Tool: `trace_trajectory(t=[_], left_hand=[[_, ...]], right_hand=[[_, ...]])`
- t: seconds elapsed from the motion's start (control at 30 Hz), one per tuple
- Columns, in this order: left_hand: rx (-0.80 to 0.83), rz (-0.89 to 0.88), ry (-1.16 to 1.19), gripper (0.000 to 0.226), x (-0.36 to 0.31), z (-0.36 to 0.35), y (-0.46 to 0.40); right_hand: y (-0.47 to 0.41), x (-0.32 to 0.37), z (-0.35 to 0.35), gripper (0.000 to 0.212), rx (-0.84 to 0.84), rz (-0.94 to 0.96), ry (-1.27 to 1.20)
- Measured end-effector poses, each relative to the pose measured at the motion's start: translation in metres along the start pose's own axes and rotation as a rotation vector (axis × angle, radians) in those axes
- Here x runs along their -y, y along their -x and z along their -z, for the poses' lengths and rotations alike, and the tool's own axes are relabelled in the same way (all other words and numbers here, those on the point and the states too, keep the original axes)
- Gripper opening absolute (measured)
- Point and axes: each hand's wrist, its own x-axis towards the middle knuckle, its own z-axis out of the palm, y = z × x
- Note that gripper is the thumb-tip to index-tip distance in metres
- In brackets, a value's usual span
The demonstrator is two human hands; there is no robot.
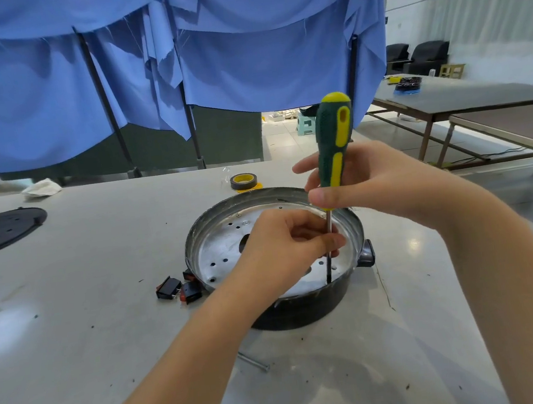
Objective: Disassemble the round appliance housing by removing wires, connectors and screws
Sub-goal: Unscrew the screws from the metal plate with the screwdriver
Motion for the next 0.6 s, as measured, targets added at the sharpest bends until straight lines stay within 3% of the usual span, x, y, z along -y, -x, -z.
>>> trace_trajectory(t=[0.23,0.43,0.6], left_hand=[[-0.045,-0.032,-0.046,0.015,-0.0011,0.0002,0.0002],[-0.107,-0.071,-0.115,0.024,0.0014,-0.0014,-0.0005],[-0.002,-0.106,-0.015,0.018,-0.0027,-0.0011,0.0018]], right_hand=[[0.0005,0.0009,0.001,0.044,-0.116,0.072,0.04],[0.0054,0.0021,0.0044,0.046,0.072,0.077,-0.113],[0.0036,0.0013,0.0039,0.048,0.089,0.06,-0.135]])
